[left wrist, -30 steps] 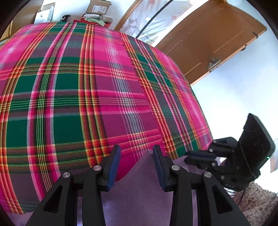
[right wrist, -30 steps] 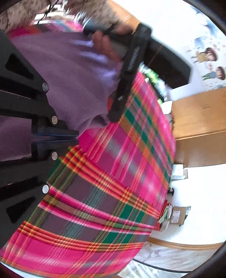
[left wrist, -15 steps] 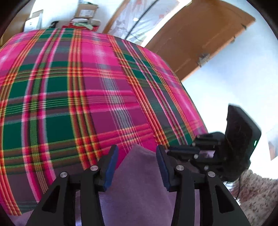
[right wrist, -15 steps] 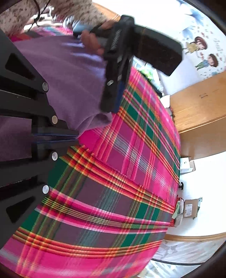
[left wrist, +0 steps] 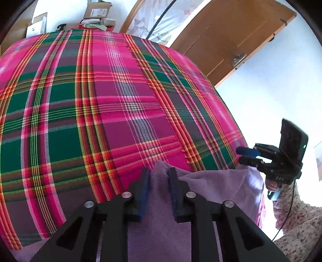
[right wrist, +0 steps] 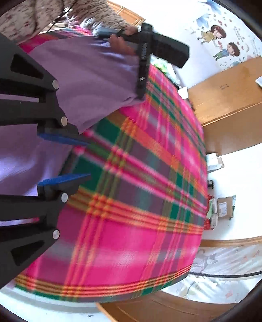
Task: Fold clothes
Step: 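Pinch the fleece edge with the left gripper while the right gripper holds its edge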
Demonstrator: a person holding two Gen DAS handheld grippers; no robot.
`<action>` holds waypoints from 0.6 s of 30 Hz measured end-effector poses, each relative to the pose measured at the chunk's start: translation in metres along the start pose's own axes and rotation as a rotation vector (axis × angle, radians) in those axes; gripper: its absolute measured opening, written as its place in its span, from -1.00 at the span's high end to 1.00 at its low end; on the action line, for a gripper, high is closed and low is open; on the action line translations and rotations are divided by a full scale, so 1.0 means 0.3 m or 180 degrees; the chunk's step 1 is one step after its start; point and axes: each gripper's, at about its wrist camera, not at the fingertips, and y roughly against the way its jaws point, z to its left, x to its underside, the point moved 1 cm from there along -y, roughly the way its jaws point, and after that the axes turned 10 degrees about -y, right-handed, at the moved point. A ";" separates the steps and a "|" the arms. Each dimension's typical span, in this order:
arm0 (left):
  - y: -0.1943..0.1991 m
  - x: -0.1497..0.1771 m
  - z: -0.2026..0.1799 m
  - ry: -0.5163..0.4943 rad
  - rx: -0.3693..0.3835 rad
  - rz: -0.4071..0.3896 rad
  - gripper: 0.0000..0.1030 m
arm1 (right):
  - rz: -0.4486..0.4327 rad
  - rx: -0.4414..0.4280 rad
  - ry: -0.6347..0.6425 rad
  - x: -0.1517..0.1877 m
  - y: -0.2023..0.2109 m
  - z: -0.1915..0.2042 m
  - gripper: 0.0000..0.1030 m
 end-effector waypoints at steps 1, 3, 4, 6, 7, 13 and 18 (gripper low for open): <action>0.005 0.002 0.002 0.0026 0.0011 -0.0025 0.67 | 0.0030 0.0019 -0.0010 0.012 0.003 -0.013 0.41; 0.012 0.004 0.001 0.0061 0.0015 -0.0080 0.68 | 0.0068 0.0055 -0.0027 0.034 0.003 -0.031 0.41; 0.014 0.004 -0.001 0.0070 0.0007 -0.0106 0.69 | 0.0072 0.0061 -0.0034 0.041 0.003 -0.037 0.41; 0.016 0.004 -0.007 0.0062 -0.0025 -0.0140 0.70 | 0.0019 0.0012 -0.0054 0.045 0.013 -0.047 0.41; 0.016 0.005 -0.010 0.0072 -0.0034 -0.0150 0.70 | -0.0009 -0.0022 -0.0064 0.047 0.019 -0.050 0.41; 0.039 0.024 -0.005 0.0189 -0.0008 -0.0271 0.74 | -0.0096 0.0029 0.0228 0.098 0.063 -0.018 0.41; 0.046 0.033 -0.003 0.0266 -0.0020 -0.0350 0.75 | -0.0115 -0.0052 0.0187 0.116 0.092 -0.048 0.41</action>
